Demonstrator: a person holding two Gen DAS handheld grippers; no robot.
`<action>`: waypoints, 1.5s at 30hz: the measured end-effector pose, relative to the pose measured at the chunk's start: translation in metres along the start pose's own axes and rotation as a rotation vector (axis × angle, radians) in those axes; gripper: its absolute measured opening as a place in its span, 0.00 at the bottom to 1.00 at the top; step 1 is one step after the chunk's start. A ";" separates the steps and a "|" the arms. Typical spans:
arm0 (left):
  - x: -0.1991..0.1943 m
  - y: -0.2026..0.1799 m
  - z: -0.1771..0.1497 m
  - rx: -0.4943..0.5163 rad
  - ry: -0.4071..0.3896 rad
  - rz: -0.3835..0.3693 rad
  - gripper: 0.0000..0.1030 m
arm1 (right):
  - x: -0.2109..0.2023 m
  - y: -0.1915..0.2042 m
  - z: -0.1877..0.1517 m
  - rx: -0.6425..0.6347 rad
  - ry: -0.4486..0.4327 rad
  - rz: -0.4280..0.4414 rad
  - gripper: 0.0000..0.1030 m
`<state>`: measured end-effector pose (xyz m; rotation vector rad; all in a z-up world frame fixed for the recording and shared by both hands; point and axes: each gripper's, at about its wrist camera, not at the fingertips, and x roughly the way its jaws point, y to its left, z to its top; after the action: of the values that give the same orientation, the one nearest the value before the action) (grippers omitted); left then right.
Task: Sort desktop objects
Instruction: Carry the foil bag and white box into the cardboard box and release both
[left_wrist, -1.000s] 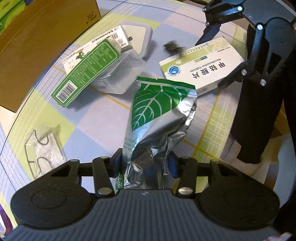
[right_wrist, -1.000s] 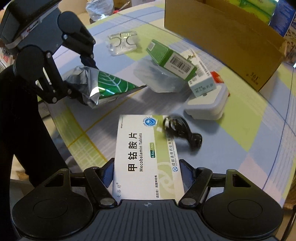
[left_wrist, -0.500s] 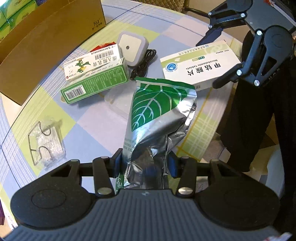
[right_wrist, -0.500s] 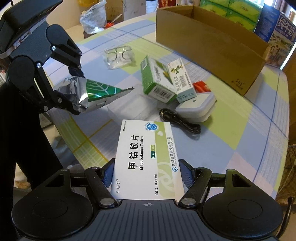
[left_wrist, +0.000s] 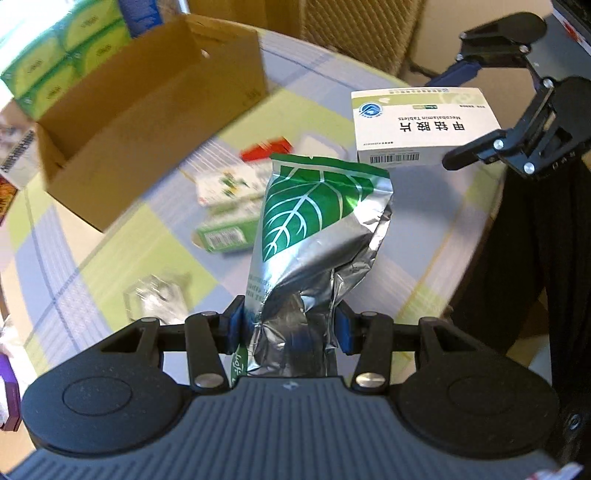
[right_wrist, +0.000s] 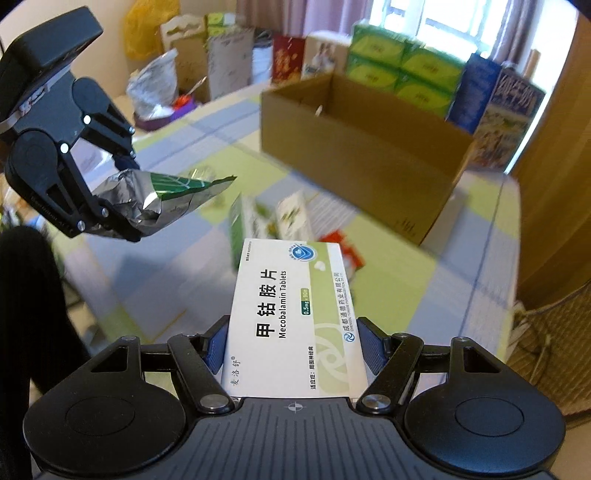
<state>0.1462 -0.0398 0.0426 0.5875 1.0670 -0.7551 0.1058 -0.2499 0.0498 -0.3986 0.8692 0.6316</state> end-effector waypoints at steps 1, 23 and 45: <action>-0.005 0.005 0.006 -0.008 -0.006 0.008 0.41 | -0.002 -0.003 0.008 0.002 -0.011 -0.007 0.66; 0.001 0.154 0.148 -0.174 -0.137 0.185 0.42 | 0.085 -0.110 0.191 0.089 -0.142 -0.154 0.66; 0.112 0.208 0.185 -0.198 -0.123 0.195 0.45 | 0.190 -0.163 0.178 0.228 -0.087 -0.161 0.66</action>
<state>0.4434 -0.0785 0.0232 0.4615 0.9425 -0.5018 0.4074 -0.2065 0.0139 -0.2302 0.8069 0.3932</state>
